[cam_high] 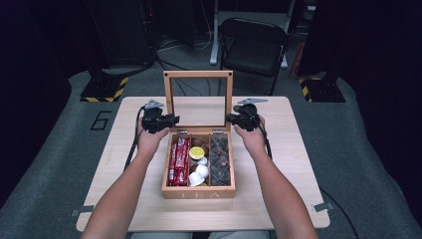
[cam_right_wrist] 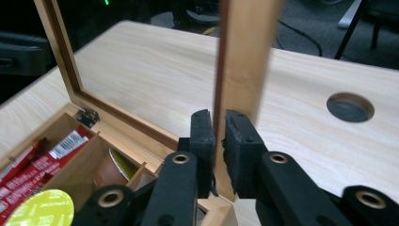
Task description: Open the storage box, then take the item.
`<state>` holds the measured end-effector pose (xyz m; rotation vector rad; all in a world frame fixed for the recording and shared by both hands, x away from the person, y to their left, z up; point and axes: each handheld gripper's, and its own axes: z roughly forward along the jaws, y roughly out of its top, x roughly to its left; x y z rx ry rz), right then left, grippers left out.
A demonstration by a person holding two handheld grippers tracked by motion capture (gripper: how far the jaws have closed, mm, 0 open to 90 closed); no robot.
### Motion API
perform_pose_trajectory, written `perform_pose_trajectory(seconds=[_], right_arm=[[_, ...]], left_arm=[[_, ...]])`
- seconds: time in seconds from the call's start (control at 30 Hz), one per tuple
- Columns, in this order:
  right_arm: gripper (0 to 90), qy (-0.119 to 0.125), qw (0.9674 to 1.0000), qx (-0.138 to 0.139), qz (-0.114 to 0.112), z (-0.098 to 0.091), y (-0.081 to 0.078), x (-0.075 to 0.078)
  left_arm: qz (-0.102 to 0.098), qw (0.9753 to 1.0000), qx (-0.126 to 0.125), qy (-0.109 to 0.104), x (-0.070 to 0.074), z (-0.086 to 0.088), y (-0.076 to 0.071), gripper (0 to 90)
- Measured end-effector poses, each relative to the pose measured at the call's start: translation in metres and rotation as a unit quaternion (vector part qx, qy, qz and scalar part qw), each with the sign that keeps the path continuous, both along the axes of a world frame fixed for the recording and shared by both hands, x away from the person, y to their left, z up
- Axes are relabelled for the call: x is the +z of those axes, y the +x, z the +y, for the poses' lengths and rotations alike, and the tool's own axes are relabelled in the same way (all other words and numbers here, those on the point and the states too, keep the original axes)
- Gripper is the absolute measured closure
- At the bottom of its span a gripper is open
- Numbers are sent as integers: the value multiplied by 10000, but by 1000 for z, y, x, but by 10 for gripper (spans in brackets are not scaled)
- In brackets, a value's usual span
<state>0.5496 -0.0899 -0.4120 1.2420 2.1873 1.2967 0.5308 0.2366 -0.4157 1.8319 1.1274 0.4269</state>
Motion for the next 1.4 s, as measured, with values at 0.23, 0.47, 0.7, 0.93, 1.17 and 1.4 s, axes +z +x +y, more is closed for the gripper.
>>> perform_pose_trajectory(seconds=[0.23,0.47,0.7,0.93,1.17,1.4], right_arm=[[673,-397,9991,117,-64,15,-5,0],[587,-351,9993,132,-23,18,-10,-1],[527,-246,9984,469,-185,30,-24,7],[451,-358,9976,574,-125,40,-35,6],[409,-405,9964,726,-156,41,-47,2],[391,-411,9959,784,-159,39,-52,3]], left_arm=[[75,9999,95,121,2,5,-2,621],[76,9999,123,32,8,13,-7,582],[123,9999,-2,-109,9,19,-23,570],[48,9997,88,-201,11,22,-35,540],[105,9999,-15,-1,14,29,-47,526],[133,9995,-79,-271,24,30,-60,530]])
